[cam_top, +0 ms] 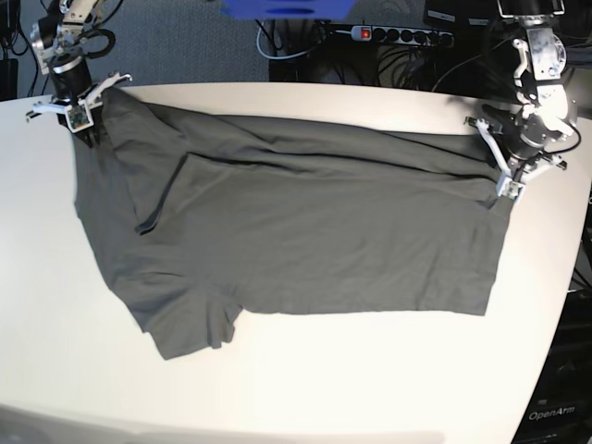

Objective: Fold the T-shirt properly
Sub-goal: 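Drag the held folded edge away from the shirt hem with both grippers, then hold the folded edge still with both grippers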

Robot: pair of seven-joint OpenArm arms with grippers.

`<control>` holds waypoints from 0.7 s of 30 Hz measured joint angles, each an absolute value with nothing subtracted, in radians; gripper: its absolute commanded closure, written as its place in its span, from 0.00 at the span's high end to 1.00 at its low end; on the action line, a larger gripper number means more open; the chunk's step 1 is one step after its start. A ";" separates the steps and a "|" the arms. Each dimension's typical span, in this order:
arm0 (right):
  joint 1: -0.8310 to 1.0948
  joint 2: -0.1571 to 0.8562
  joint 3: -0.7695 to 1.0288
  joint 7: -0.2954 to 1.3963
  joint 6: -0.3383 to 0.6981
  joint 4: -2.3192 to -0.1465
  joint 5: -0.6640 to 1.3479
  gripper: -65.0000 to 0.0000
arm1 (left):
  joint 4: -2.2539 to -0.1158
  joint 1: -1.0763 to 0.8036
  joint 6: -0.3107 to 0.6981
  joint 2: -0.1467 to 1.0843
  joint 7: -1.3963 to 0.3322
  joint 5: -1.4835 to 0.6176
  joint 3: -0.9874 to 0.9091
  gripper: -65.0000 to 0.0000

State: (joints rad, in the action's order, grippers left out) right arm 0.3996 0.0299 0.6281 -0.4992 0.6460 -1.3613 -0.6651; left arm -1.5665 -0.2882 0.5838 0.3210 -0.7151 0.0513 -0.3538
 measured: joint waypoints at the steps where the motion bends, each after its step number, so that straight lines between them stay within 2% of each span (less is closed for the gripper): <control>1: 0.400 0.026 0.629 -0.501 0.646 -1.361 -0.665 0.05 | -1.567 -0.294 0.586 0.322 -0.709 0.047 -0.357 0.13; 17: 0.428 0.011 0.649 -0.528 0.645 -1.361 -0.656 0.05 | -1.584 -0.356 0.574 0.310 -0.657 0.041 -0.366 0.13; 21: 0.429 0.010 0.649 -0.529 0.645 -1.361 -0.658 0.05 | -1.640 -0.398 0.573 0.294 -0.689 0.056 -0.366 0.13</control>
